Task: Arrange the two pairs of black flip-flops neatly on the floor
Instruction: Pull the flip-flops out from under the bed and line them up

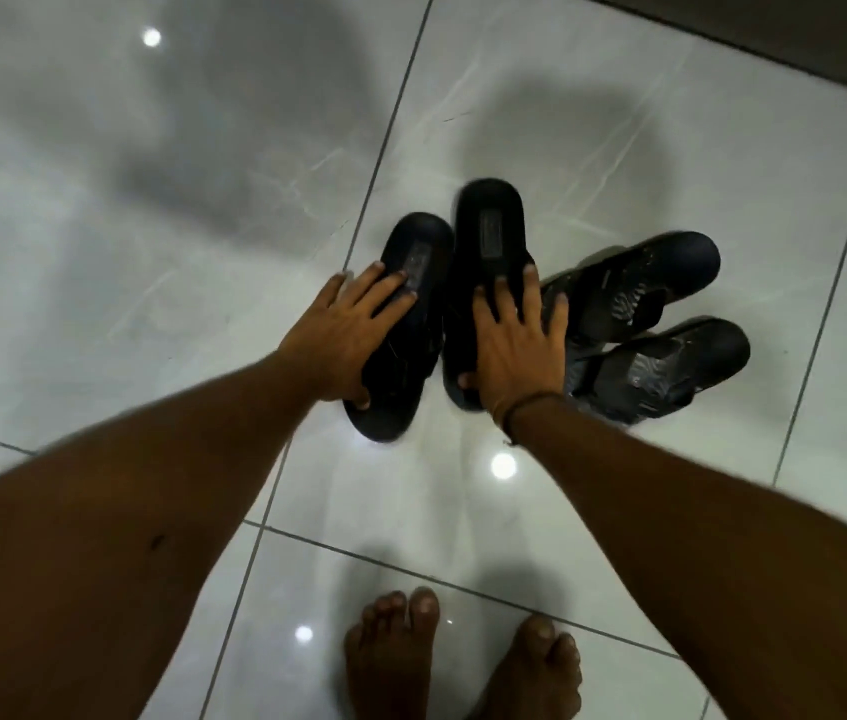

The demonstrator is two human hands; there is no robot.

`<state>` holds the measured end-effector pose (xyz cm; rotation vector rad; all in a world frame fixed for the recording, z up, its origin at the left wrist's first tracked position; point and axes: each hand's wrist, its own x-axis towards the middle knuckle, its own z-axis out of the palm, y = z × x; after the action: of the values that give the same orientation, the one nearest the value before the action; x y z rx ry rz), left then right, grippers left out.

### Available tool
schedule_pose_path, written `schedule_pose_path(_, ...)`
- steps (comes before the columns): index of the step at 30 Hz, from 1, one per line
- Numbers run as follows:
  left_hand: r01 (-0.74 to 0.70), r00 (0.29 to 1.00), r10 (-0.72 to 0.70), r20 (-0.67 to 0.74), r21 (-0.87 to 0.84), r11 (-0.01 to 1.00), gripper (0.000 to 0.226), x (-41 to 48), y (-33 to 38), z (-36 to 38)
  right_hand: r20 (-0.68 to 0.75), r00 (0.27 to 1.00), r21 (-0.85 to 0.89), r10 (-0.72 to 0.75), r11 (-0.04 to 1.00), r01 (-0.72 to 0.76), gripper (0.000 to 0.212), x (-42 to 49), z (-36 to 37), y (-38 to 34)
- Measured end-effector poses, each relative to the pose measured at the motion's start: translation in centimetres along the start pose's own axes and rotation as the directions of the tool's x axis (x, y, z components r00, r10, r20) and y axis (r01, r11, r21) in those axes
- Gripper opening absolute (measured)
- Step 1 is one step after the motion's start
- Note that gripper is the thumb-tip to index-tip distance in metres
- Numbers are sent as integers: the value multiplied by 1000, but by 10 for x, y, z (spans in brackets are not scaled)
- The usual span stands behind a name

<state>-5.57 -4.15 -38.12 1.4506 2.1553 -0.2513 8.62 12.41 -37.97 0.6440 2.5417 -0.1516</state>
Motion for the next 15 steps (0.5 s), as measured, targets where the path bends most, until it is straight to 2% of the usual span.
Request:
schedule_pose_path(6,-7,1000,7,0,-37,999,146,9,0,-3,5,994,30,113,993,-113,112,-47,35,-13)
schedule_pose_path(15,-21,1000,21,-9,7,1000,153,18,-11,-5,-51,983,147,177,975,-168,108,-27,25,-29)
